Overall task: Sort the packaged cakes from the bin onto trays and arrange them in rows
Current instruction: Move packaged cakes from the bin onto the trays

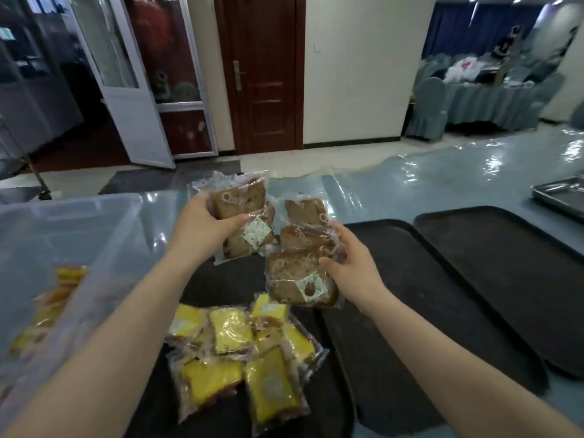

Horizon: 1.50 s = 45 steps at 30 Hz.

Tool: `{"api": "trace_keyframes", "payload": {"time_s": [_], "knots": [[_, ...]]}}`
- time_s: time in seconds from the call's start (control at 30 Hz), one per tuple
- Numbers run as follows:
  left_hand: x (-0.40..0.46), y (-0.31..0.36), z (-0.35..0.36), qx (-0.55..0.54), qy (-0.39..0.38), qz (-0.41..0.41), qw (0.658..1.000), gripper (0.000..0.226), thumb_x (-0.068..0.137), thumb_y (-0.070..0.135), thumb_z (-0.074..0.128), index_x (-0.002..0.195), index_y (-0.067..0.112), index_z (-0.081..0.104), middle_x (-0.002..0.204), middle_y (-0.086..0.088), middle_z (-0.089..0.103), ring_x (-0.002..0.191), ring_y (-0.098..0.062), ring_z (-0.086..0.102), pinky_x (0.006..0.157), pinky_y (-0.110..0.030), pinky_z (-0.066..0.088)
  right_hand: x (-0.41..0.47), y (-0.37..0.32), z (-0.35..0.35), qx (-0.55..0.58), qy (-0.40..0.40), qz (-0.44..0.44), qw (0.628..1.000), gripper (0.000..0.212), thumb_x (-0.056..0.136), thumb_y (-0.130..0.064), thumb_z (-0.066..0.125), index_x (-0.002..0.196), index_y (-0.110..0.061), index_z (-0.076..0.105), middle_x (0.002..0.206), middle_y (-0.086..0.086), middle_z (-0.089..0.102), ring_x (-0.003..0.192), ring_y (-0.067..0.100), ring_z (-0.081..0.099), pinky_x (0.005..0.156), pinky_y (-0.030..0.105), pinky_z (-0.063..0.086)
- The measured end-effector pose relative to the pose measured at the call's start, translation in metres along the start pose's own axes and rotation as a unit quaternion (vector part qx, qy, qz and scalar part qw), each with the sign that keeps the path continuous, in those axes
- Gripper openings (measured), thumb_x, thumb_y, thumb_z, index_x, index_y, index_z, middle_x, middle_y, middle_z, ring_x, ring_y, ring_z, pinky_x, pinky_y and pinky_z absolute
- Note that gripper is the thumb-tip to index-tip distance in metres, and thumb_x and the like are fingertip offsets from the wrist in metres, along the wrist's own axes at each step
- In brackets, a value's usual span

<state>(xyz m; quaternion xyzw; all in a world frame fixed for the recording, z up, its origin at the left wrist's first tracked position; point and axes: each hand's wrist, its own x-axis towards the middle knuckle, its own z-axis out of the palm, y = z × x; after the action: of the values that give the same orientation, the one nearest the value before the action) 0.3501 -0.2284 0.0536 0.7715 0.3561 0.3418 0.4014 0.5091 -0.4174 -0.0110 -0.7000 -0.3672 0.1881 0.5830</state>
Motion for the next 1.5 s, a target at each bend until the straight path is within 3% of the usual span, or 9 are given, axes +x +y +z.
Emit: {"api": "trace_keyframes", "payload": {"time_s": [0.2, 0.5, 0.67, 0.73, 0.83, 0.97, 1.1, 1.2, 1.5], "knots": [[-0.019, -0.005, 0.116, 0.011, -0.091, -0.051, 0.995, 0.049, 0.067, 0.043, 0.080, 0.108, 0.032, 0.055, 0.095, 0.016, 0.065, 0.084, -0.004, 0.064, 0.069, -0.031, 0.056, -0.024, 0.069, -0.088, -0.056, 0.046, 0.071, 0.995, 0.062, 0.089, -0.006, 0.061, 0.124, -0.055, 0.043, 0.107, -0.026, 0.063, 0.101, -0.009, 0.059, 0.082, 0.020, 0.053], [-0.040, -0.018, 0.225, -0.053, -0.198, -0.151, 0.967, 0.043, 0.072, 0.037, 0.077, 0.109, 0.024, 0.060, 0.099, 0.006, 0.069, 0.089, -0.011, 0.067, 0.065, -0.024, 0.054, -0.039, 0.140, -0.164, -0.099, 0.205, 0.130, 0.965, 0.068, 0.089, -0.006, 0.057, 0.137, -0.047, 0.034, 0.124, -0.017, 0.059, 0.116, 0.005, 0.055, 0.097, 0.031, 0.047], [-0.054, -0.025, 0.264, -0.147, -0.274, -0.292, 0.905, 0.065, 0.082, 0.030, 0.070, 0.136, 0.014, 0.038, 0.123, -0.001, 0.057, 0.107, -0.016, 0.057, 0.094, -0.033, 0.044, -0.031, 0.166, -0.168, -0.196, 0.059, 0.110, 0.973, 0.079, 0.088, -0.019, 0.066, 0.148, -0.043, 0.020, 0.158, -0.009, 0.020, 0.145, 0.016, 0.015, 0.114, 0.036, 0.024], [-0.058, -0.031, 0.267, -0.083, -0.287, -0.267, 0.916, 0.048, 0.083, 0.027, 0.069, 0.125, 0.015, 0.049, 0.113, 0.004, 0.061, 0.096, -0.008, 0.058, 0.082, -0.024, 0.043, -0.030, 0.170, -0.162, -0.233, -0.002, 0.133, 0.963, 0.081, 0.085, -0.030, 0.070, 0.148, -0.041, 0.021, 0.159, -0.007, 0.015, 0.147, 0.024, 0.003, 0.115, 0.041, 0.018], [-0.055, -0.039, 0.259, -0.003, -0.265, -0.220, 0.939, 0.047, 0.083, 0.021, 0.068, 0.125, 0.009, 0.051, 0.102, 0.004, 0.064, 0.090, -0.008, 0.059, 0.076, -0.021, 0.044, -0.031, 0.170, -0.152, -0.263, -0.057, 0.118, 0.956, 0.081, 0.080, -0.039, 0.073, 0.148, -0.036, 0.029, 0.159, -0.003, 0.018, 0.147, 0.025, 0.002, 0.118, 0.043, 0.014], [-0.049, -0.040, 0.231, 0.015, -0.269, -0.202, 0.942, 0.059, 0.084, 0.017, 0.067, 0.136, 0.007, 0.043, 0.128, -0.007, 0.057, 0.108, -0.016, 0.057, 0.091, -0.027, 0.044, -0.029, 0.158, -0.131, -0.271, -0.110, 0.119, 0.949, 0.074, 0.079, -0.051, 0.069, 0.143, -0.032, 0.040, 0.156, -0.003, 0.027, 0.147, 0.023, 0.006, 0.117, 0.052, 0.010], [-0.050, -0.031, 0.194, 0.008, -0.278, -0.166, 0.946, 0.050, 0.087, 0.018, 0.064, 0.133, 0.012, 0.046, 0.111, 0.001, 0.062, 0.093, -0.003, 0.058, 0.071, -0.015, 0.043, -0.019, 0.135, -0.098, -0.205, -0.063, 0.105, 0.971, 0.054, 0.089, -0.041, 0.062, 0.138, -0.024, 0.048, 0.146, -0.004, 0.044, 0.140, 0.018, 0.033, 0.113, 0.042, 0.030], [-0.051, -0.026, 0.156, -0.010, -0.276, -0.146, 0.950, 0.043, 0.089, 0.020, 0.061, 0.130, 0.018, 0.049, 0.107, 0.006, 0.063, 0.090, 0.002, 0.057, 0.064, -0.010, 0.041, -0.011, 0.114, -0.066, -0.220, -0.080, 0.077, 0.969, 0.050, 0.090, -0.039, 0.061, 0.137, -0.026, 0.049, 0.149, -0.004, 0.041, 0.142, 0.016, 0.026, 0.115, 0.039, 0.024], [-0.051, -0.026, -0.014, -0.026, -0.243, -0.084, 0.966, 0.040, 0.087, 0.030, 0.063, 0.124, 0.031, 0.052, 0.105, 0.012, 0.069, 0.097, -0.001, 0.063, 0.085, -0.024, 0.047, 0.007, 0.019, 0.077, -0.199, -0.125, -0.029, 0.971, 0.041, 0.089, -0.035, 0.063, 0.129, -0.031, 0.056, 0.129, -0.014, 0.057, 0.120, 0.002, 0.048, 0.092, 0.017, 0.034]]}}
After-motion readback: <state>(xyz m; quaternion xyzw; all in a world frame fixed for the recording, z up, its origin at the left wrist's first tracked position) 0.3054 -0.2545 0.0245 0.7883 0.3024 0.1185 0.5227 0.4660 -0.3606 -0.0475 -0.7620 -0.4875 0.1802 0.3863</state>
